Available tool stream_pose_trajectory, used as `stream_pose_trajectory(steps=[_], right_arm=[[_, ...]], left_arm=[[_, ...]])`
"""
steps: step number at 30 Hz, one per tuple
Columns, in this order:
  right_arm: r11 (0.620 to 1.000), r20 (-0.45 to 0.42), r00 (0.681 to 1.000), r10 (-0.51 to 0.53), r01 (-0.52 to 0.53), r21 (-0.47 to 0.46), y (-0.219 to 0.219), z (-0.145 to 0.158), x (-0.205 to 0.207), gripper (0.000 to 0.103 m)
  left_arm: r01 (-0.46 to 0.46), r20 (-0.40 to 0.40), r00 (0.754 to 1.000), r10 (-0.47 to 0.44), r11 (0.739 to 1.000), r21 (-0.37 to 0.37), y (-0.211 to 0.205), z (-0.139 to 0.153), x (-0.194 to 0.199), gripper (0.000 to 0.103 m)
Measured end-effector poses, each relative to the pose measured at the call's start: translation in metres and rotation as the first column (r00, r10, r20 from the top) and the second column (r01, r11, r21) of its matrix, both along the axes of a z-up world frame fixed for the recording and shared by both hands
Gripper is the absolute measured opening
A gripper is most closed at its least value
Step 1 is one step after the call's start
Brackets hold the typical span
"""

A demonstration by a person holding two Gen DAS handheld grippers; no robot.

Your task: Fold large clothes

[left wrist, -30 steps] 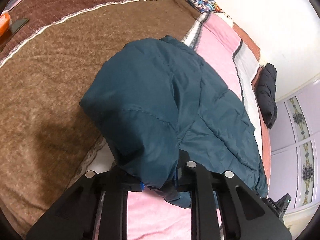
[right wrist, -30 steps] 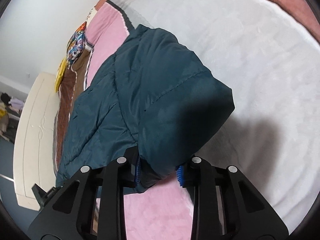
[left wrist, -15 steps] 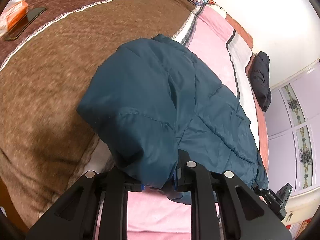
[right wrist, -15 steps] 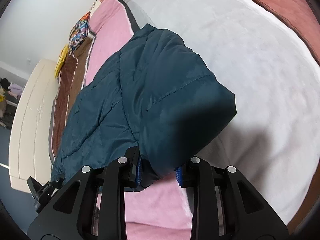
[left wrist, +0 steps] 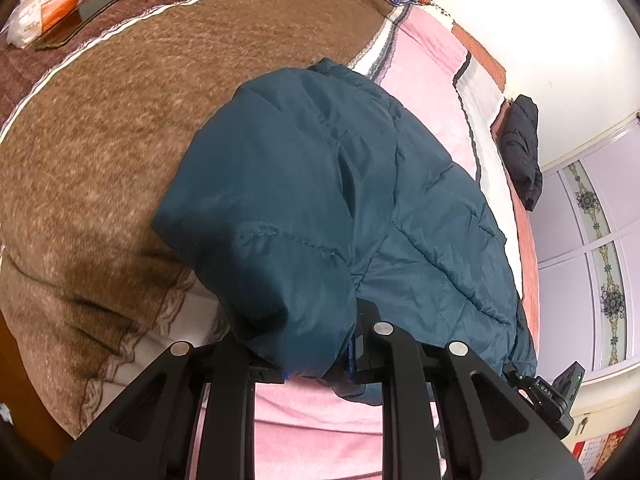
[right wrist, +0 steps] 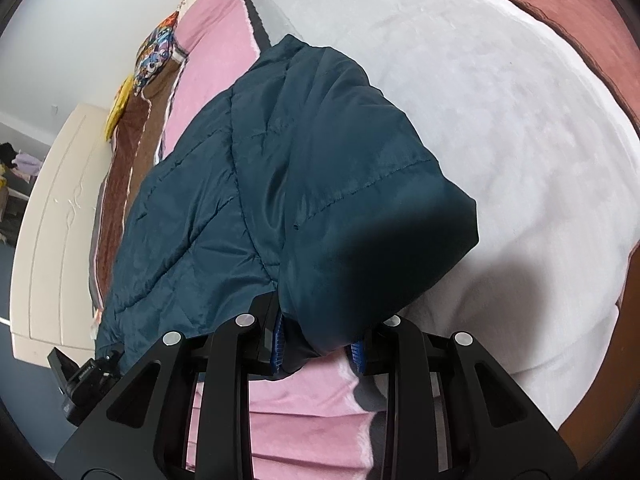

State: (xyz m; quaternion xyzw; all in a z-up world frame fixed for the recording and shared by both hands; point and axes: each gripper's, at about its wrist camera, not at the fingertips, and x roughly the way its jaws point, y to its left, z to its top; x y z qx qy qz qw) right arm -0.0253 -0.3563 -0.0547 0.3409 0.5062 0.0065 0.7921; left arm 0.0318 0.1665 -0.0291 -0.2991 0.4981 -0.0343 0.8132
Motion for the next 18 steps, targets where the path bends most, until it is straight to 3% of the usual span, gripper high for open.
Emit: stream_pose_trajectory(steps=[12, 18], right_arm=[[0.999, -0.035, 0.999, 0.022, -0.023, -0.041, 0.0, -0.021, 0.003, 0.031], [0.999, -0.069, 0.998, 0.009, -0.012, -0.047, -0.008, -0.023, -0.007, 0.052]], left_arm=[[0.0, -0.014, 1.0, 0.0, 1.0, 0.006, 0.001, -0.022, -0.014, 0.021], [-0.016, -0.003, 1.0, 0.016, 1.0, -0.011, 0.001, -0.029, -0.019, 0.023]])
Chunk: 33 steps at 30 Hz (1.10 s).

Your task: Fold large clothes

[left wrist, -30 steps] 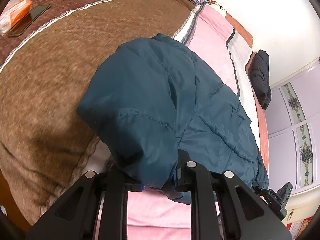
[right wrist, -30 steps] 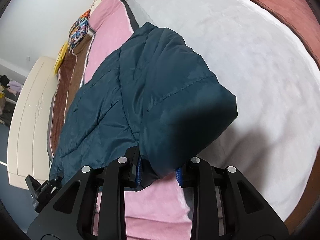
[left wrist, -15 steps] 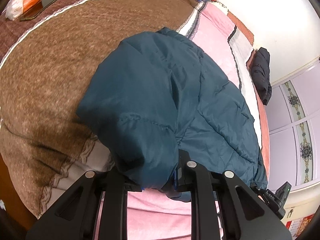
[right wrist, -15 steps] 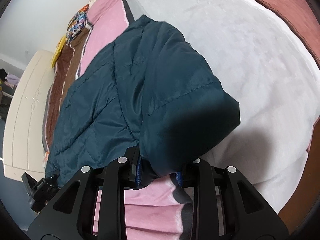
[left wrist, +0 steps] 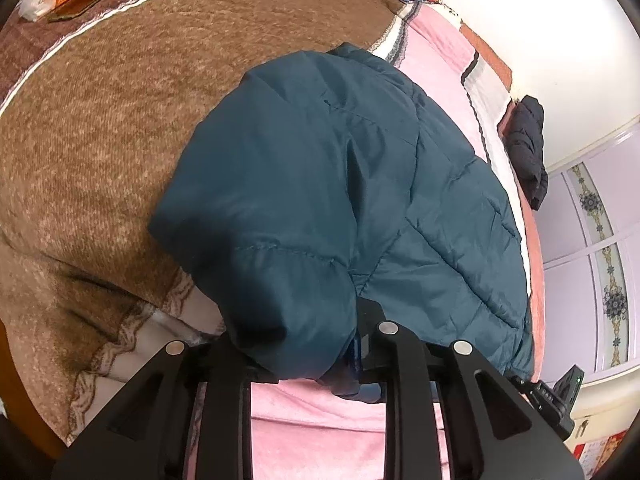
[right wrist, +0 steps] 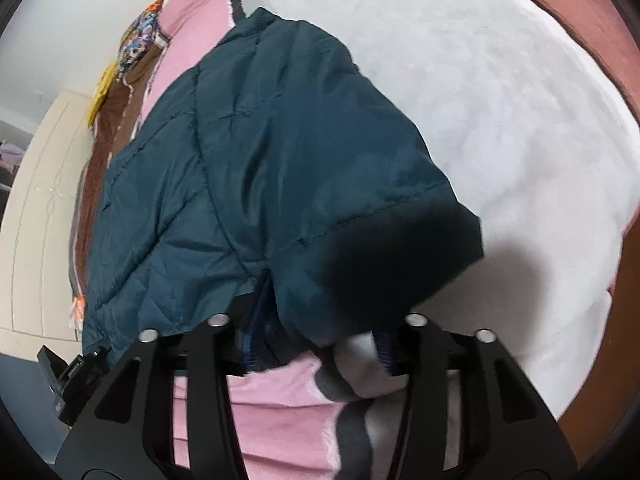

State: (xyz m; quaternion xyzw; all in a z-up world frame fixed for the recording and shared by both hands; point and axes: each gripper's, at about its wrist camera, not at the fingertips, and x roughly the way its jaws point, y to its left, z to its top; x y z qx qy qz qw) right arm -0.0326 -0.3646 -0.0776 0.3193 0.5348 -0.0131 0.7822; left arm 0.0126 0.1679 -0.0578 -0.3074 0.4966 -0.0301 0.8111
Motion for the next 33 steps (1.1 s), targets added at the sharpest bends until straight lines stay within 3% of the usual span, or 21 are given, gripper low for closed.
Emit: stream_pose_trajectory(steps=[9, 13, 17, 25, 29, 33], right_arm=[[0.996, 0.005, 1.0, -0.016, 0.017, -0.087, -0.016, 0.024, -0.033, 0.056], [0.983, 0.062, 0.997, -0.042, 0.052, -0.178, -0.013, 0.047, -0.043, 0.056], [0.962, 0.159, 0.987, 0.015, 0.029, -0.273, 0.015, 0.079, -0.036, 0.045], [0.918, 0.259, 0.91, 0.323, -0.236, -0.319, 0.115, 0.107, 0.033, 0.018], [0.869, 0.24, 0.867, 0.436, -0.336, -0.362, 0.166, 0.103, 0.08, 0.017], [0.845, 0.202, 0.859, 0.469, -0.371, -0.384, 0.202, 0.09, 0.123, 0.017]], left_arm=[[-0.005, 0.01, 1.0, 0.005, 1.0, -0.025, 0.006, -0.006, -0.004, 0.031], [-0.016, 0.006, 1.0, 0.017, 0.999, -0.042, 0.011, -0.012, -0.008, 0.037], [-0.01, 0.013, 1.0, 0.01, 1.0, -0.022, 0.009, -0.011, -0.01, 0.04], [0.015, 0.025, 1.0, -0.016, 0.999, 0.047, 0.0, -0.003, -0.01, 0.041], [0.019, 0.027, 0.999, -0.02, 0.998, 0.055, -0.001, -0.001, -0.009, 0.041], [0.025, 0.031, 0.999, -0.027, 0.998, 0.062, -0.002, 0.0, -0.007, 0.041]])
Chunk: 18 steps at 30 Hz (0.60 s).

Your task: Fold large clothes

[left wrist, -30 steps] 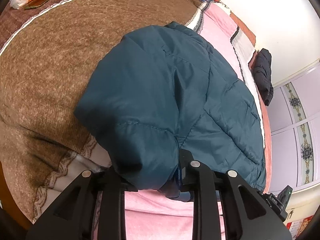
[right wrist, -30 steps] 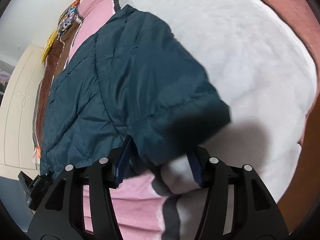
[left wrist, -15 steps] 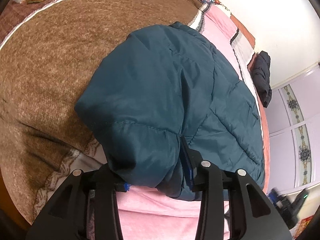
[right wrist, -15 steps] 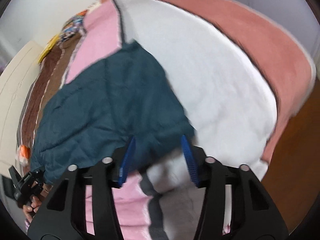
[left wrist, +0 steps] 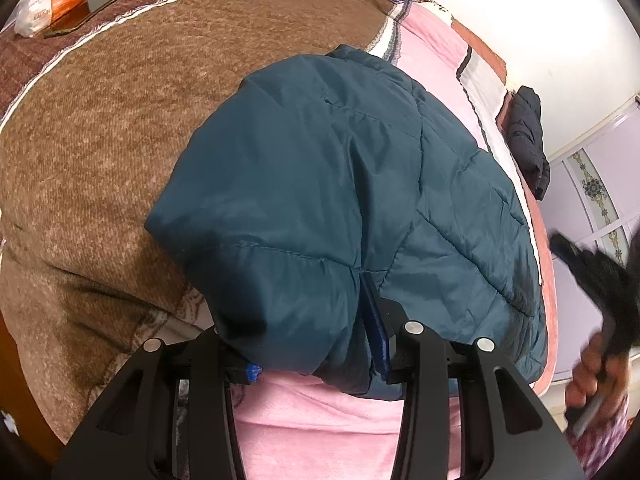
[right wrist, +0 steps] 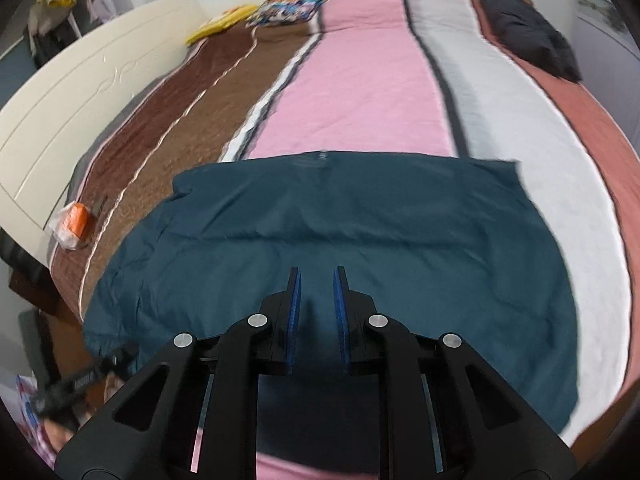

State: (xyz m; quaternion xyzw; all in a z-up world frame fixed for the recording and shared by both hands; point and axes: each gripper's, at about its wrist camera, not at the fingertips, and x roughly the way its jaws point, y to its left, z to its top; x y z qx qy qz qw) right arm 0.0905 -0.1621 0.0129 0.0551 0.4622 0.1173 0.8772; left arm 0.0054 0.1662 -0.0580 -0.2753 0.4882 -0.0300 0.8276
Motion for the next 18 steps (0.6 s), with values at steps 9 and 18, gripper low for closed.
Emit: stream_pose_trajectory(steps=[9, 18], right_arm=[[0.999, -0.112, 0.993, -0.02, 0.015, -0.041, 0.02, -0.046, 0.08, 0.017], [0.999, -0.249, 0.967, -0.044, 0.037, -0.031, 0.015, -0.087, 0.115, 0.014]], left_arm=[[0.017, 0.008, 1.0, -0.017, 1.0, 0.003, 0.001, -0.001, 0.0, 0.041], [0.036, 0.034, 0.999, -0.036, 0.999, 0.003, 0.001, 0.001, 0.0, 0.041]])
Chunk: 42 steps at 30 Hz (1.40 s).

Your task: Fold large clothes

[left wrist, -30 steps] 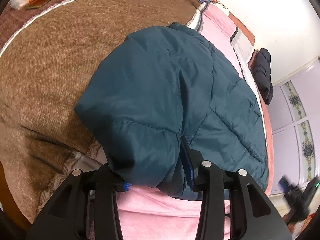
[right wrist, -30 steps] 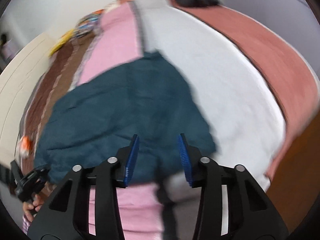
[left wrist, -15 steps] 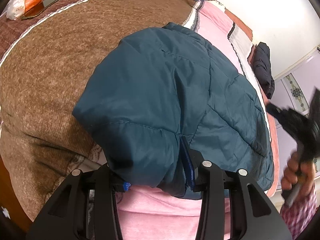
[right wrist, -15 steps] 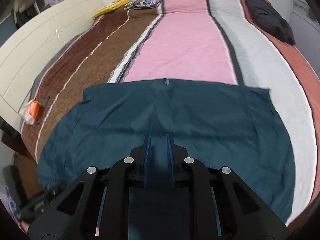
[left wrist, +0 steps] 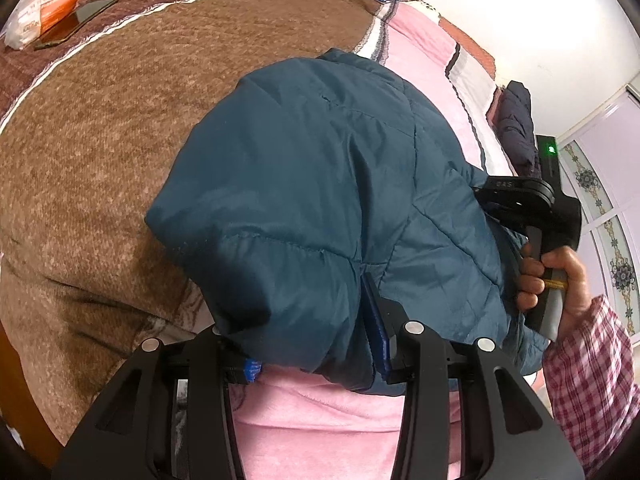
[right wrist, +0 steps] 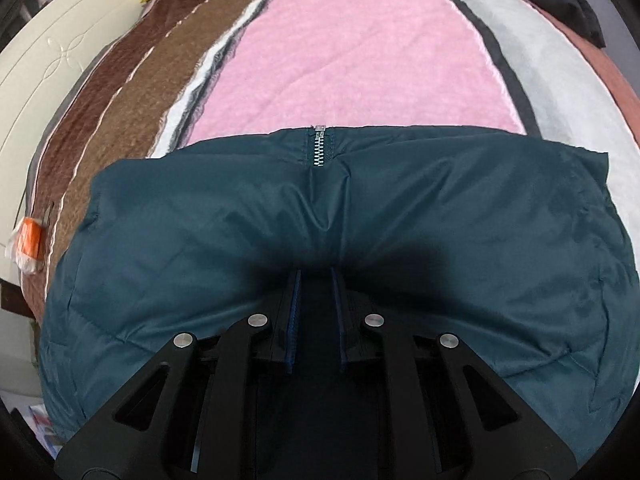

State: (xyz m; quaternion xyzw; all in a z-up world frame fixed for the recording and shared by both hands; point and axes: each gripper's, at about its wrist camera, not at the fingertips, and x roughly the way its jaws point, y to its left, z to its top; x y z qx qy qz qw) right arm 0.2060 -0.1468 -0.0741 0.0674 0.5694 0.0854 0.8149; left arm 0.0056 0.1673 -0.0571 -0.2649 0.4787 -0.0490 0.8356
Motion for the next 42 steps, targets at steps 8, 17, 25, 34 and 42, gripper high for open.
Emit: stream_pose_trajectory(steps=[8, 17, 25, 34, 42], right_arm=[[1.0, -0.016, 1.0, 0.015, -0.015, -0.015, 0.002, -0.004, 0.0, 0.013], [0.995, 0.129, 0.988, 0.086, -0.091, 0.03, 0.001, 0.058, -0.063, 0.013], [0.973, 0.061, 0.979, 0.194, -0.2, 0.118, 0.001, 0.05, -0.164, 0.013], [0.975, -0.042, 0.978, 0.204, -0.2, 0.094, 0.01, -0.006, -0.159, 0.012], [0.976, -0.033, 0.978, 0.205, -0.201, 0.083, 0.013, -0.012, -0.157, 0.012]], left_arm=[[-0.002, 0.0, 1.0, 0.002, 1.0, 0.0, 0.0, 0.001, 0.002, 0.043], [-0.006, -0.008, 1.0, 0.006, 1.0, 0.014, -0.002, 0.003, 0.001, 0.043], [-0.008, -0.001, 1.0, 0.008, 1.0, 0.021, -0.004, 0.009, -0.003, 0.042], [0.008, 0.028, 1.0, -0.009, 0.999, 0.042, -0.013, 0.017, -0.005, 0.04], [0.004, 0.036, 0.999, -0.006, 0.998, 0.056, -0.019, 0.019, -0.006, 0.039]])
